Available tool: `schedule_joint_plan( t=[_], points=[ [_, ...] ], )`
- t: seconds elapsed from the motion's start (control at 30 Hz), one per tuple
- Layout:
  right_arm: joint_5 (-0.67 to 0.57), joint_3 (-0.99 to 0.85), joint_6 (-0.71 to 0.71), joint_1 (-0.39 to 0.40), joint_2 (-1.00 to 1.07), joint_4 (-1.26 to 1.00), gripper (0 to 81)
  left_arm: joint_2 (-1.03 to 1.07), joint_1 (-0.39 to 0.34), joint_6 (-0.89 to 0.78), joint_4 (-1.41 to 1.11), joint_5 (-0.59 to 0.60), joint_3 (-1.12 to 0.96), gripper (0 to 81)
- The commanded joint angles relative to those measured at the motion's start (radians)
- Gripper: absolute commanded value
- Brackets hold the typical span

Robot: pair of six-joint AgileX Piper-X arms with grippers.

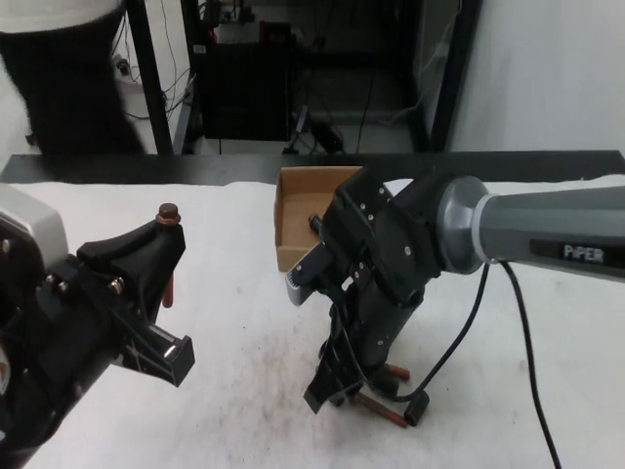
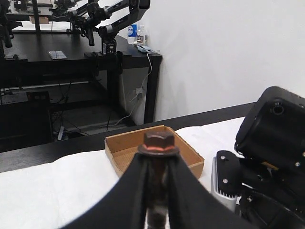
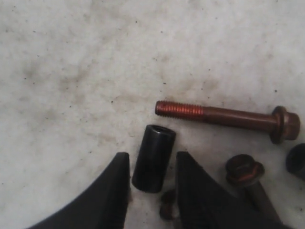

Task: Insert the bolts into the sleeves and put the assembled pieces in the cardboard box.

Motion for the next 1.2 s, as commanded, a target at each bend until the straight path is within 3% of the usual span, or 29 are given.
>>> schedule_joint_plan(
  t=[0.0,1.17],
  points=[
    [-0.005,-0.001,-0.010,-0.001,0.031,0.004,32.1,-0.011,0.001,0.001,-0.014,-0.015,-0.002,0.2],
    [0.001,-0.001,-0.010,-0.001,0.046,-0.007,31.6,-0.011,0.001,0.001,-0.014,-0.015,-0.002,0.2]
  ],
)
